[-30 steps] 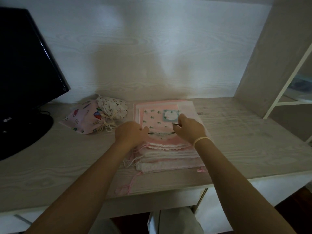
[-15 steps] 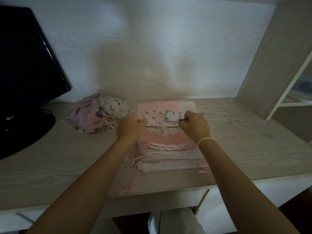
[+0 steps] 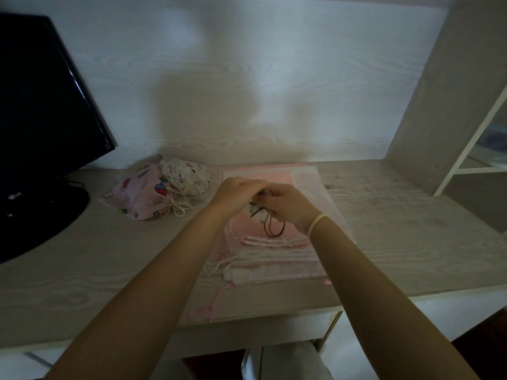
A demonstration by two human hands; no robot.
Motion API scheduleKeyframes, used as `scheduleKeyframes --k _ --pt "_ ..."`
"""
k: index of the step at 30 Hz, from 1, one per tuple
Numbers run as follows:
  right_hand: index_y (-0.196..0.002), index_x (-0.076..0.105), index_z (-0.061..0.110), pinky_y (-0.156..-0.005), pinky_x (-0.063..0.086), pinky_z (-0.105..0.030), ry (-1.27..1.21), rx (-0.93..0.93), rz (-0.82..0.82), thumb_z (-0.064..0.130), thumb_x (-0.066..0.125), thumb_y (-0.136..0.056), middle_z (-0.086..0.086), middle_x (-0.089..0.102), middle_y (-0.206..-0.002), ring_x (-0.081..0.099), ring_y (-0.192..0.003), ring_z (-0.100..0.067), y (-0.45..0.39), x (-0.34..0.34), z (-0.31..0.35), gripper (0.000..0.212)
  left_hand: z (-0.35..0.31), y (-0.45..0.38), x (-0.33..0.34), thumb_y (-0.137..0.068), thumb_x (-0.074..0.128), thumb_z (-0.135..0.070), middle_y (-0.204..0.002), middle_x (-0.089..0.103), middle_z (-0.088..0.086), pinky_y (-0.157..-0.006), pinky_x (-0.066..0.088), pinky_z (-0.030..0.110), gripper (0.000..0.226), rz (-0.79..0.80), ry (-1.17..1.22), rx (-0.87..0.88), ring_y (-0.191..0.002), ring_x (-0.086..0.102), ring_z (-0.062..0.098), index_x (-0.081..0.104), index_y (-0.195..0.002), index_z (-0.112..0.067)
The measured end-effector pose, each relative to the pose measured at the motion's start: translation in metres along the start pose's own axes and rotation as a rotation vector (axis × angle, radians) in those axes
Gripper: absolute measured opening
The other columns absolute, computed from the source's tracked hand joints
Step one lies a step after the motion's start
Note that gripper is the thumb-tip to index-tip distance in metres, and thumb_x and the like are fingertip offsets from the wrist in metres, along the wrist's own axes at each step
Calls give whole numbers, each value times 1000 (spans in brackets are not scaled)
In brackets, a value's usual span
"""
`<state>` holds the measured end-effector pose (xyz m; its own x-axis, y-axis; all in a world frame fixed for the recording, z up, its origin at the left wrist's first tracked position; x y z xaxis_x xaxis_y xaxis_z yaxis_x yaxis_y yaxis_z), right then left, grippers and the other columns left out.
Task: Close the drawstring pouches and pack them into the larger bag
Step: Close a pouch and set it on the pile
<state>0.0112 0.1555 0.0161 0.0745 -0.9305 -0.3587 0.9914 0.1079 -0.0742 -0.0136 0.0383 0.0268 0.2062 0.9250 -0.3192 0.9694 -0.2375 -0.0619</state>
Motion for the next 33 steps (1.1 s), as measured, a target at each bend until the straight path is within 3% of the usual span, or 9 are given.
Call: scheduleKeyframes --k 3,6,11,14,17,20,24,29,33 --pt "-80 57 -2 -40 25 -21 -39 94 29 22 62 -93 -4 41 -54 33 -42 -12 -4 -1 -9 28 5 -3 -2 -92 55 -43 -98 69 -3 -68 49 27 29 -37 -21 -35 -86 67 14 66 -102 -17" --pt "-79 58 4 -40 24 -22 -93 137 69 27 62 -92 -4 45 -56 33 -43 -13 -4 -2 -11 27 21 -6 2 -95 47 -49 -104 62 3 -65 56 37 38 20 -5 -135 -86 69 23 49 -115 -16" --pt "-79 56 12 -42 17 -23 -491 268 76 25 55 -96 0 47 -61 31 -43 -10 -13 -8 -20 21 43 -4 4 -97 41 -31 -101 67 14 -78 59 51 28 33 53 -242 -80 67 32 54 -109 -10" --pt "-99 60 10 -38 21 -19 -675 253 -128 17 53 -96 -5 64 -86 32 -39 -8 -22 -23 -25 10 50 -2 6 -87 52 -20 -90 74 12 -80 59 45 24 56 49 -280 -74 70 29 69 -95 -4" --pt "-122 52 15 -40 23 -21 -643 215 -256 10 56 -93 -10 65 -111 29 -45 -9 -21 -34 -30 30 49 -1 8 -83 70 -19 -86 75 6 -72 60 30 14 123 -92 -190 -75 72 18 76 -89 -8" --pt "-123 54 5 -40 24 -21 -358 227 -225 11 58 -92 -15 62 -103 31 -45 -10 -15 -36 -29 31 53 -2 8 -78 80 -19 -85 76 5 -80 60 33 15 156 -145 -152 -79 73 18 78 -90 -10" --pt "-90 63 -1 -43 29 -23 186 213 -129 17 59 -91 -12 59 -78 35 -48 -15 -12 -41 -21 19 54 -3 10 -72 86 -24 -80 76 2 -76 59 29 18 142 -184 -148 -76 73 16 78 -84 -14" --pt "-70 61 6 -63 45 -30 1070 172 143 51 58 -87 -6 56 -69 54 -66 -21 -10 -33 -17 48 55 -4 9 -73 85 -28 -77 75 2 -69 56 26 22 67 -271 -159 -72 71 15 78 -81 -9" --pt "-71 69 14 -84 53 -35 1166 305 288 67 63 -76 0 70 -76 63 -76 -17 1 -28 -26 53 57 -5 8 -77 81 -25 -81 74 2 -65 53 25 17 -19 -255 -146 -73 69 15 78 -86 -10"
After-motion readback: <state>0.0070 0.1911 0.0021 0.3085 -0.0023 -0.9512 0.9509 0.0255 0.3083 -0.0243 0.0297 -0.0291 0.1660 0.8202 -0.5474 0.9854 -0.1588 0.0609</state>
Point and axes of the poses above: each hand's wrist, its own y-axis away from the middle knuckle, its own x-axis out of the palm, z = x × y, the point moved 7 cm from there along -y, towards the middle knuckle
